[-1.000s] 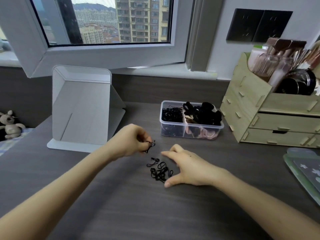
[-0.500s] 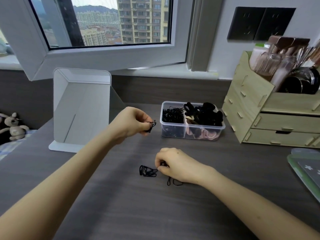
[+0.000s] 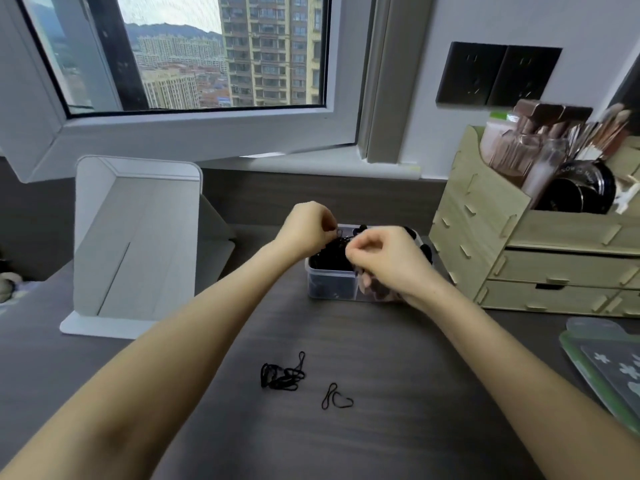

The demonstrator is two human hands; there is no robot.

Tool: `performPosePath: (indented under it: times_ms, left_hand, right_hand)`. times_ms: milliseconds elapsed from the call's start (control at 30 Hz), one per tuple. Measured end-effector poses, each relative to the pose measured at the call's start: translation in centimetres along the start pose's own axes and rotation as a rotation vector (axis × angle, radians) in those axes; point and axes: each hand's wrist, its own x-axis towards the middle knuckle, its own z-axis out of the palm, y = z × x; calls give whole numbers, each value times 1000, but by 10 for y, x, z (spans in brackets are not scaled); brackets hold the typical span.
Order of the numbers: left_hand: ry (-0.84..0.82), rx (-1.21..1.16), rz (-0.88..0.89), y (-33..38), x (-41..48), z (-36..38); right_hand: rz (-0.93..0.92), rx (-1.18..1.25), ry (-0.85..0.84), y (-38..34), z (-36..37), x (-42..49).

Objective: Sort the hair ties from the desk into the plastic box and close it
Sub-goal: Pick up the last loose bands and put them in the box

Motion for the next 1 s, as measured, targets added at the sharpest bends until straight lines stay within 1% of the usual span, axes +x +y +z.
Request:
performPosePath:
  times_ms: [67,100,167,233,300,400,467,500,533,567,600,667,700,733,800,900,1000]
  left_hand:
    - [-111,116,31,0,9,5]
    - [-176,155,44,0,11,5]
    - [-257,140,47,0,13,3]
    - [-265,0,14,-2,12,-2]
    - [-267,-133,-25,-6,12,-8]
    - [-287,-224,-75,-12,9,-18]
    - [-250,-244,-71,-12,2,-26]
    - [-213,-227,-60,-12,-5,-30]
    - [-176,-185,-49,-12,-14,-35]
    - [-165,-118,-43,-11,-27,-40]
    - [-207,-30,-46,-11,-41,-45]
    - [-443,164,-84,-9,-78,-51]
    - [-564,265,-106,-9,-96,-50]
    - [-641,357,-123,-11,-113,-47]
    - [-681,433,-149,-18,-141,-37]
    - [-624,301,-124,-26,-161,-20]
    - [-574,235,-47,-23,-158,-11]
  right_hand:
    - [21,-28,80,-3,-1,24]
    - [45,-46,93,-3,1,35]
    - [104,-130,38,-3,5,54]
    - [154,-214,-66,-3,9,66]
    - [183,-255,-115,-6,8,70]
    - [172,-321,-53,-9,3,71]
    - [101,-364,18,-12,-3,62]
    - [50,-380,30,-15,-7,52]
    - [-5,-399,1,-17,-10,39]
    - [-60,-438,-88,-19,-13,23]
    - [-98,-494,-226,-19,-13,5]
    - [-109,-621,-525,-11,-9,-30]
    - [-101,-684,-632,-5,-5,-45]
    - [-92,-728,-689,2,0,-58]
    - [-61,-742,-686,17,12,-77]
    - [-40,-687,-557,27,31,-91]
    - [-113,-689,-531,22,46,-96]
